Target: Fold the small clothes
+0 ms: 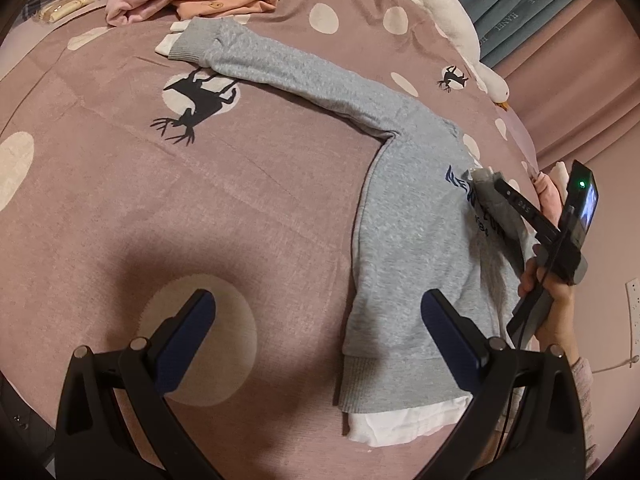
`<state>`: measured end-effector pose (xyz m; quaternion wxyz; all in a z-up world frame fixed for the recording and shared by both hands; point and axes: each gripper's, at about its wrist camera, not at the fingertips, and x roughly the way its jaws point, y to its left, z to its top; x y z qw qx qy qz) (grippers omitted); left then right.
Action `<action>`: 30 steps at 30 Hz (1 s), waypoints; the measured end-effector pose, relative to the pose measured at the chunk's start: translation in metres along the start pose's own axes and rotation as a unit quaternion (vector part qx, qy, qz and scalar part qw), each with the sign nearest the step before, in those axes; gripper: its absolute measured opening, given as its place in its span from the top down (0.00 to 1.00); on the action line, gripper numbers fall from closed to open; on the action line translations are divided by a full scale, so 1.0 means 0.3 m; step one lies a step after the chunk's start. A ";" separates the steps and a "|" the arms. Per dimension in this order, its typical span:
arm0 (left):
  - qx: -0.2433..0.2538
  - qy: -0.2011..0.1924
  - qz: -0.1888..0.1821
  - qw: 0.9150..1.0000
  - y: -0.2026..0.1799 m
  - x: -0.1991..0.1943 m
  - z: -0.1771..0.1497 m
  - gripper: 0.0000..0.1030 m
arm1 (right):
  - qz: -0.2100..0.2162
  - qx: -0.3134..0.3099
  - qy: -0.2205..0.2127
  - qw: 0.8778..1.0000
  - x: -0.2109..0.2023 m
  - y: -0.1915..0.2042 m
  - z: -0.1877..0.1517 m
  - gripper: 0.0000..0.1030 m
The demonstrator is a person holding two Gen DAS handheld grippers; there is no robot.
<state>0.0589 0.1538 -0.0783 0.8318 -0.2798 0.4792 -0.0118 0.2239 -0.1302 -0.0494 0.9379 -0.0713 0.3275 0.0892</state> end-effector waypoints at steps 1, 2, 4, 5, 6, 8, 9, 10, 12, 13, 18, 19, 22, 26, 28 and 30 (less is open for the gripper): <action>-0.001 -0.001 0.002 1.000 0.003 -0.001 0.001 0.00 | -0.006 -0.007 -0.001 1.000 0.010 0.017 0.003 0.80; -0.001 -0.001 0.004 1.000 0.004 -0.002 0.001 0.00 | -0.012 -0.013 0.000 1.000 0.009 0.036 -0.004 0.80; -0.002 0.000 0.005 1.000 0.008 -0.002 0.001 0.00 | -0.014 -0.025 0.015 0.999 0.039 0.060 -0.010 0.80; -0.003 0.000 0.006 1.000 0.009 -0.002 0.001 0.00 | -0.009 -0.033 0.033 0.999 0.059 0.072 -0.020 0.80; -0.003 0.001 0.006 1.000 0.010 0.000 0.001 0.00 | -0.003 -0.041 0.056 0.998 0.083 0.082 -0.032 0.79; -0.003 0.003 0.007 1.000 0.010 0.003 0.000 0.00 | -0.004 -0.064 0.090 0.994 0.119 0.100 -0.068 0.78; -0.002 0.004 0.007 1.000 0.012 0.005 -0.001 0.00 | -0.005 -0.073 0.086 0.994 0.111 0.105 -0.078 0.75; -0.002 0.005 0.008 1.000 0.014 0.007 -0.002 0.00 | 0.010 -0.072 0.089 0.993 0.094 0.100 -0.082 0.67; -0.004 0.007 0.010 1.000 0.016 0.014 -0.002 0.00 | 0.056 -0.045 0.095 0.993 0.056 0.068 -0.081 0.53; -0.005 0.008 0.010 1.000 0.018 0.017 -0.001 0.00 | 0.077 -0.029 0.086 0.993 0.026 0.040 -0.077 0.52; -0.008 0.006 0.012 1.000 0.021 0.019 0.002 0.00 | 0.083 0.073 0.033 0.993 -0.080 -0.183 -0.060 0.52; -0.008 0.006 0.012 1.000 0.022 0.019 0.003 0.00 | 0.077 0.089 0.033 0.993 -0.087 -0.227 -0.063 0.53; -0.009 0.005 0.014 1.000 0.023 0.018 0.001 0.00 | 0.040 0.108 0.054 0.992 -0.084 -0.353 -0.101 0.62; -0.013 0.009 0.022 1.000 0.025 0.021 0.002 0.00 | 0.009 0.101 0.080 0.992 -0.053 -0.419 -0.151 0.64; -0.014 0.010 0.024 1.000 0.027 0.017 0.003 0.00 | -0.017 0.091 0.100 0.991 -0.006 -0.444 -0.150 0.66; -0.012 0.008 0.031 0.999 0.026 0.007 0.003 0.00 | -0.062 0.086 0.127 0.986 0.045 -0.473 -0.150 0.69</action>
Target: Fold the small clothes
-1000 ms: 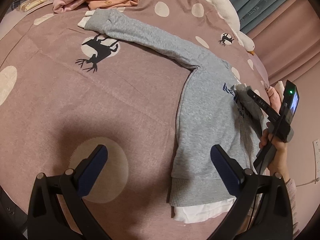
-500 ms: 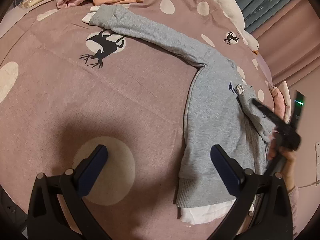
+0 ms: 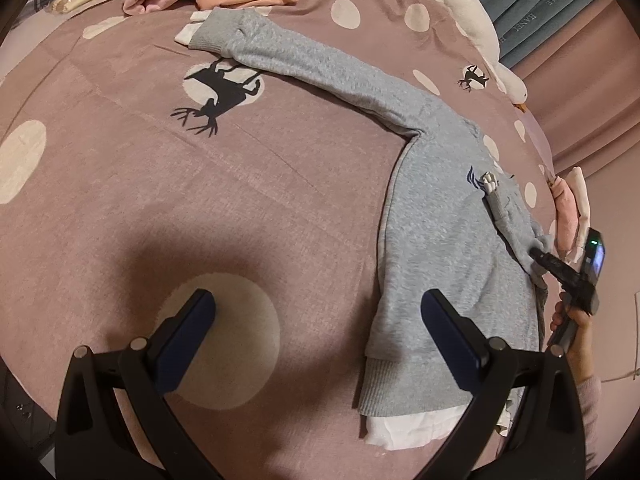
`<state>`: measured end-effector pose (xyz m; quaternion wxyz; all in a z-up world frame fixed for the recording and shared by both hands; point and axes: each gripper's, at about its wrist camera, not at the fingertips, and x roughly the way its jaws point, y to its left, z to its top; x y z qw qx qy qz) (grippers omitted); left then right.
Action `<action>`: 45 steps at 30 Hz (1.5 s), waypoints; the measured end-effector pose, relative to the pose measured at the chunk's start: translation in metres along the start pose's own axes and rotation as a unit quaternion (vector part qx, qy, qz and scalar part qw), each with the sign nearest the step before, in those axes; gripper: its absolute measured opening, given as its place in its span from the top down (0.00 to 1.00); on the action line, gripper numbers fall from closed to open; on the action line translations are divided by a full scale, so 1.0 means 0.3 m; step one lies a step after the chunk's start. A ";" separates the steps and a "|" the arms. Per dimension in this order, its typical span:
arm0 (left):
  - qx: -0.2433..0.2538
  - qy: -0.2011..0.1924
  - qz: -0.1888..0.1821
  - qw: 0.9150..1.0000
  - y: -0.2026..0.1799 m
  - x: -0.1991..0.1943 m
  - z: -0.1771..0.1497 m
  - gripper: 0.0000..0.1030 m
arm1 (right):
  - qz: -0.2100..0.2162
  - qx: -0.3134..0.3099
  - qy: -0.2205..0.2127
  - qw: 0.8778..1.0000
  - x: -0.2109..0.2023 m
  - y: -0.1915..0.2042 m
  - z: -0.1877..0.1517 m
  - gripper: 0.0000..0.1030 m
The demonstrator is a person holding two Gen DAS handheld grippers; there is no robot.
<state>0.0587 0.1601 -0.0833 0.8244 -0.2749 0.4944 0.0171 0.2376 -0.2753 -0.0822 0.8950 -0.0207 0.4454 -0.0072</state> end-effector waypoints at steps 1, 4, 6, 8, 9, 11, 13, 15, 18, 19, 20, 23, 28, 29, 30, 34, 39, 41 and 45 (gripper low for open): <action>0.002 -0.001 0.004 1.000 0.000 -0.004 0.000 0.00 | -0.035 0.006 0.014 0.999 0.042 -0.031 0.011 0.72; 0.000 -0.001 0.014 1.000 0.009 -0.004 0.004 0.00 | -0.072 0.035 0.018 0.997 0.084 -0.126 0.031 0.72; -0.007 -0.001 0.015 1.000 0.016 -0.001 0.011 0.00 | -0.097 0.054 0.022 0.994 0.096 -0.166 0.056 0.62; -0.007 0.000 0.016 1.000 0.019 0.001 0.014 0.00 | -0.117 0.074 0.022 0.990 0.088 -0.198 0.074 0.59; -0.008 0.000 0.016 1.000 0.020 0.002 0.016 0.00 | -0.139 0.077 0.021 0.987 0.080 -0.200 0.084 0.59; -0.008 -0.001 0.015 1.000 0.025 0.005 0.022 0.00 | -0.134 0.051 -0.004 0.990 0.034 -0.158 0.103 0.59; -0.013 -0.002 0.016 1.000 0.034 0.010 0.030 0.00 | -0.025 -0.005 -0.035 0.999 -0.024 -0.074 0.120 0.59; -0.020 -0.001 0.016 1.000 0.042 0.013 0.035 0.00 | 0.052 -0.055 -0.044 0.996 -0.052 0.007 0.131 0.59; -0.024 -0.002 0.017 1.000 0.051 0.009 0.041 0.00 | 0.067 -0.122 -0.034 0.990 -0.044 0.137 0.159 0.59; -0.024 -0.003 0.018 1.000 0.053 0.007 0.042 0.00 | 0.074 -0.137 -0.024 0.988 -0.024 0.172 0.171 0.59; -0.023 -0.004 0.020 1.000 0.055 0.006 0.044 0.00 | 0.074 -0.146 -0.019 0.986 -0.008 0.190 0.180 0.59; -0.026 -0.005 0.023 0.999 0.066 0.008 0.055 0.00 | 0.075 -0.172 0.008 0.982 0.052 0.242 0.182 0.59; -0.030 -0.005 0.025 0.999 0.074 0.023 0.072 0.00 | 0.100 -0.167 0.061 0.979 0.135 0.250 0.165 0.57; -0.030 -0.005 0.025 0.999 0.072 0.025 0.073 0.00 | 0.107 -0.162 0.063 0.979 0.139 0.243 0.167 0.57; -0.029 -0.006 0.024 0.999 0.069 0.027 0.076 0.00 | 0.116 -0.156 0.066 0.979 0.142 0.232 0.167 0.56; -0.028 -0.008 0.024 0.999 0.065 0.036 0.086 0.00 | 0.124 -0.195 0.067 0.971 0.118 0.238 0.141 0.66; -0.033 -0.012 0.020 0.999 0.063 0.041 0.095 0.00 | 0.064 -0.265 0.023 0.962 0.072 0.320 0.100 0.96; -0.031 -0.011 0.020 0.999 0.062 0.040 0.094 0.00 | 0.051 -0.266 -0.011 0.962 0.043 0.338 0.109 0.96; -0.034 -0.009 0.019 0.999 0.069 0.034 0.094 0.00 | 0.020 -0.238 -0.078 0.968 -0.008 0.342 0.188 0.97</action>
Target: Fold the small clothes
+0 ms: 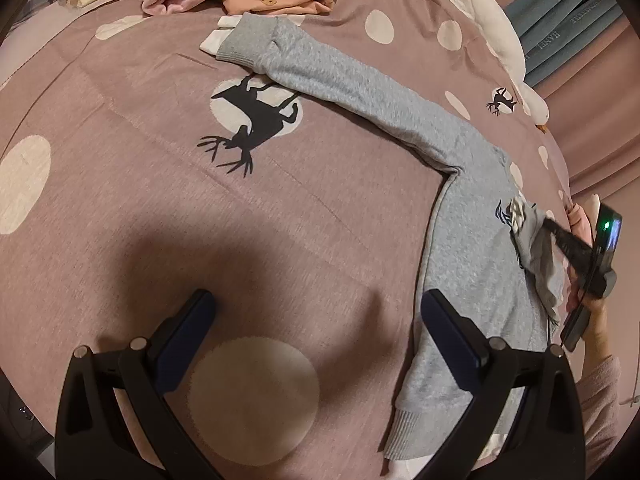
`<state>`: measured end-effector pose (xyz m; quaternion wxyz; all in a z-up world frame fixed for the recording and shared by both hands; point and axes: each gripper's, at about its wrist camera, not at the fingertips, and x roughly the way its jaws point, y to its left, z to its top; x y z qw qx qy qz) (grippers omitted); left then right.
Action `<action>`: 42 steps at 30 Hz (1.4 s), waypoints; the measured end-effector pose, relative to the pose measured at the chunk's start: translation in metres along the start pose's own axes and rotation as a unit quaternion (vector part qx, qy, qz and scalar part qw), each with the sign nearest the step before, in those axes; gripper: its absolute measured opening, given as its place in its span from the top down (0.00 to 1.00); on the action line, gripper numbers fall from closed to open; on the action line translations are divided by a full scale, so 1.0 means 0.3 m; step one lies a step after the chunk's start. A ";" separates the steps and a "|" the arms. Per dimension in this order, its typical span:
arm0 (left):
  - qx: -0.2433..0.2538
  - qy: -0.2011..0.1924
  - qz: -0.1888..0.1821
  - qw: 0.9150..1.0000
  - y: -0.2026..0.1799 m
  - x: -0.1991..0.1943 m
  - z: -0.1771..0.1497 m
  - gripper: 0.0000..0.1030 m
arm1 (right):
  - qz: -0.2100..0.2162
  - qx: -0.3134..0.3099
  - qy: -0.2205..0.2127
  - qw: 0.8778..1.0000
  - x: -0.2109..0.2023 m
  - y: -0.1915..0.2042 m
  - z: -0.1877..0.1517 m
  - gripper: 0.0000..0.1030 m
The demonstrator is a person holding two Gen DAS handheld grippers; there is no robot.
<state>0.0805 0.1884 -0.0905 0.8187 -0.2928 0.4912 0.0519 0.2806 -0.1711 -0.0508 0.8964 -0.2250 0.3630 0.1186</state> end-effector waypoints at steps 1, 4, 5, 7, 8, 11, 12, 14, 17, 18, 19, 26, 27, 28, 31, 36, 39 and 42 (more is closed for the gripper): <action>-0.001 -0.001 0.000 1.000 0.001 -0.001 -0.001 0.00 | -0.006 0.007 -0.004 1.000 0.003 -0.006 0.018 0.97; -0.001 -0.002 0.000 1.000 0.000 -0.001 -0.005 0.00 | -0.043 0.016 -0.006 0.999 0.043 -0.007 0.042 0.97; 0.000 -0.002 0.000 1.000 0.001 -0.001 -0.005 0.00 | -0.055 0.017 0.002 0.998 0.058 -0.006 0.046 0.97; 0.002 0.000 -0.003 1.000 0.002 -0.003 -0.007 0.00 | -0.049 0.028 0.037 0.998 0.111 -0.026 0.044 0.97; 0.003 0.000 -0.004 1.000 0.002 -0.004 -0.008 0.00 | -0.045 0.035 0.044 0.997 0.118 -0.015 0.037 0.96; 0.003 0.000 -0.003 1.000 0.006 -0.006 -0.007 0.00 | -0.023 0.078 0.024 0.996 0.092 -0.017 0.017 0.92; 0.002 0.000 -0.003 1.000 0.006 -0.005 -0.007 0.00 | -0.008 0.101 0.013 0.995 0.076 -0.025 0.017 0.91; 0.001 -0.001 -0.003 1.000 0.004 -0.007 -0.009 0.00 | 0.037 0.142 -0.002 0.989 0.050 -0.034 0.020 0.80; 0.003 -0.001 -0.003 1.000 0.001 -0.006 -0.013 0.00 | 0.119 0.161 -0.019 0.980 -0.003 0.006 0.009 0.47; 0.003 -0.001 -0.003 1.000 0.000 -0.006 -0.014 0.00 | 0.124 0.140 -0.019 0.982 -0.013 0.042 0.006 0.47; 0.002 -0.001 -0.005 1.000 -0.001 -0.007 -0.015 0.00 | 0.120 0.117 -0.016 0.986 -0.017 0.080 0.002 0.47; -0.001 0.001 -0.014 1.000 -0.007 -0.026 -0.021 0.00 | 0.082 0.061 0.022 0.995 0.065 0.189 -0.015 0.62; -0.002 0.001 -0.015 1.000 -0.007 -0.028 -0.022 0.00 | 0.087 0.070 0.022 0.994 0.061 0.188 -0.013 0.61; -0.005 0.000 -0.018 1.000 -0.006 -0.032 -0.023 0.00 | 0.096 0.074 0.029 0.992 0.061 0.191 -0.012 0.60; -0.017 -0.010 -0.033 0.999 -0.004 -0.051 -0.019 0.00 | 0.087 0.048 0.039 0.994 0.045 0.219 -0.011 0.54; -0.034 -0.029 -0.053 0.998 0.007 -0.105 0.007 0.00 | 0.149 0.161 -0.018 0.976 -0.103 0.128 -0.041 0.54; -0.048 -0.037 -0.065 0.996 0.022 -0.128 0.038 0.00 | 0.184 0.194 -0.048 0.962 -0.208 0.107 -0.089 0.54; -0.084 -0.039 -0.109 0.990 0.062 -0.125 0.110 0.00 | 0.192 0.190 -0.071 0.960 -0.325 0.114 -0.150 0.54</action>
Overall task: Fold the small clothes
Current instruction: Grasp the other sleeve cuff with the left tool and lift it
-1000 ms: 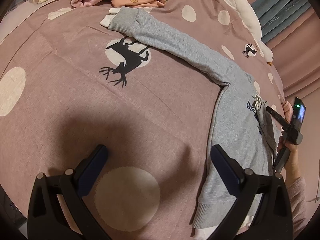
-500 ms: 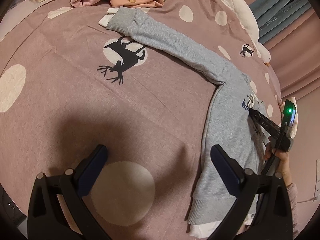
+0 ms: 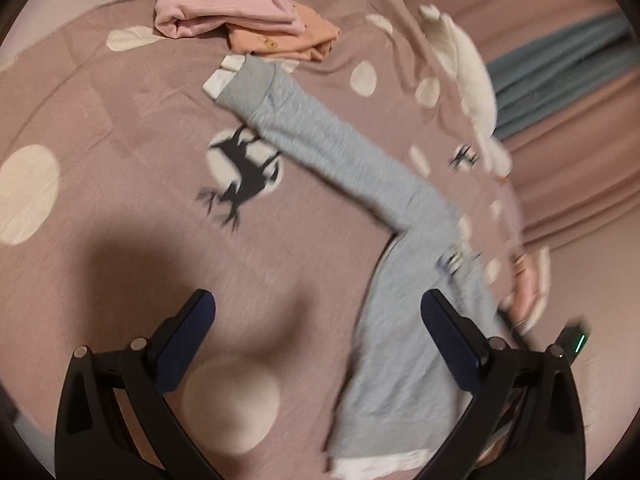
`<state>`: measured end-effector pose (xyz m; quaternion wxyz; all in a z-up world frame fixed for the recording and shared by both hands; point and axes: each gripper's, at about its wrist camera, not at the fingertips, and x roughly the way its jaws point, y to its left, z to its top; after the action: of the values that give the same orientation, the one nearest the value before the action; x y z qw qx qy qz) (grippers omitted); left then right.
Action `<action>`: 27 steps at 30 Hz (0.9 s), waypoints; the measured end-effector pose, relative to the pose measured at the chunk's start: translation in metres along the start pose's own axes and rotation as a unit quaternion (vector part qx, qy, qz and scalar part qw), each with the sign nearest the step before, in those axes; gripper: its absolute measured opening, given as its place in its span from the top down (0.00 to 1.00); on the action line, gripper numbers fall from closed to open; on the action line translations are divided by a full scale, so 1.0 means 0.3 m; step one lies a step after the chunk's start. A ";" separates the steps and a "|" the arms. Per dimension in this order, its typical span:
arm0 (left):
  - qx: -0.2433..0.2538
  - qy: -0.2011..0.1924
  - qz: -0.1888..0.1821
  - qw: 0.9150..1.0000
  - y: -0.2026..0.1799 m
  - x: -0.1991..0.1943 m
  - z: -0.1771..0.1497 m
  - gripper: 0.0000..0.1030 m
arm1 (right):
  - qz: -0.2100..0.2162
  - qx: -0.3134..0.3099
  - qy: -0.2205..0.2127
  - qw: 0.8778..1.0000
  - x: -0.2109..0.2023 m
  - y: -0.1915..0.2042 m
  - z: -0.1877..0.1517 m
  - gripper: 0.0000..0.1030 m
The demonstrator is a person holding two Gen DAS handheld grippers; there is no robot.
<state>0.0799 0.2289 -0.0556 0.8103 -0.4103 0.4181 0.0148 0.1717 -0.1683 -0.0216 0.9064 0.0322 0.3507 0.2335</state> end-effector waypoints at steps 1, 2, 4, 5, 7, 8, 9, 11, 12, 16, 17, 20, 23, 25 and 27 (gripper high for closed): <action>-0.010 -0.003 -0.001 1.000 0.007 0.003 0.021 0.00 | 0.003 0.000 -0.004 1.000 -0.022 0.004 -0.014 0.52; -0.018 -0.004 -0.005 1.000 0.012 0.008 0.043 0.00 | 0.009 0.002 -0.007 1.000 -0.053 0.007 -0.035 0.52; -0.038 -0.003 -0.012 0.999 0.024 0.027 0.090 0.00 | 0.018 0.008 -0.018 1.000 -0.101 0.011 -0.075 0.50; -0.045 0.002 -0.017 0.999 0.028 0.040 0.108 0.00 | 0.023 0.012 -0.022 0.999 -0.119 0.005 -0.097 0.49; -0.054 0.012 -0.030 0.998 0.032 0.080 0.142 0.00 | 0.019 0.014 -0.034 0.999 -0.157 0.003 -0.145 0.46; -0.057 0.017 -0.031 0.998 0.031 0.104 0.158 0.00 | 0.016 0.014 -0.040 0.999 -0.169 0.003 -0.165 0.46; -0.061 0.018 -0.036 0.997 0.030 0.125 0.174 0.00 | 0.011 0.018 -0.044 0.999 -0.182 0.001 -0.186 0.46; -0.068 0.014 -0.039 0.997 0.036 0.165 0.205 0.00 | 0.013 0.034 -0.054 0.998 -0.203 -0.007 -0.214 0.46; -0.079 0.005 -0.037 0.996 0.048 0.187 0.223 0.00 | 0.023 0.049 -0.060 0.997 -0.215 -0.019 -0.229 0.46; -0.118 -0.038 -0.030 0.992 0.092 0.249 0.267 0.02 | 0.043 0.109 -0.082 0.990 -0.251 -0.068 -0.265 0.46; -0.126 -0.048 -0.030 0.990 0.100 0.259 0.275 0.02 | 0.049 0.125 -0.086 0.987 -0.257 -0.082 -0.273 0.46; -0.142 -0.077 -0.036 0.986 0.103 0.275 0.313 0.02 | 0.051 0.154 -0.093 0.982 -0.272 -0.118 -0.283 0.46; -0.146 -0.091 -0.036 0.984 0.102 0.291 0.366 0.07 | 0.048 0.166 -0.098 0.980 -0.291 -0.135 -0.287 0.46; -0.167 -0.104 -0.033 0.980 0.121 0.304 0.391 0.13 | 0.053 0.178 -0.102 0.977 -0.302 -0.146 -0.289 0.46; -0.191 -0.122 -0.026 0.974 0.147 0.301 0.404 0.34 | 0.054 0.184 -0.105 0.976 -0.314 -0.151 -0.298 0.46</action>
<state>0.2029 0.3114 -0.1087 0.7620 -0.5631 0.2950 0.1234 0.0709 -0.2600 -0.0405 0.9028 0.2416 0.2878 0.2092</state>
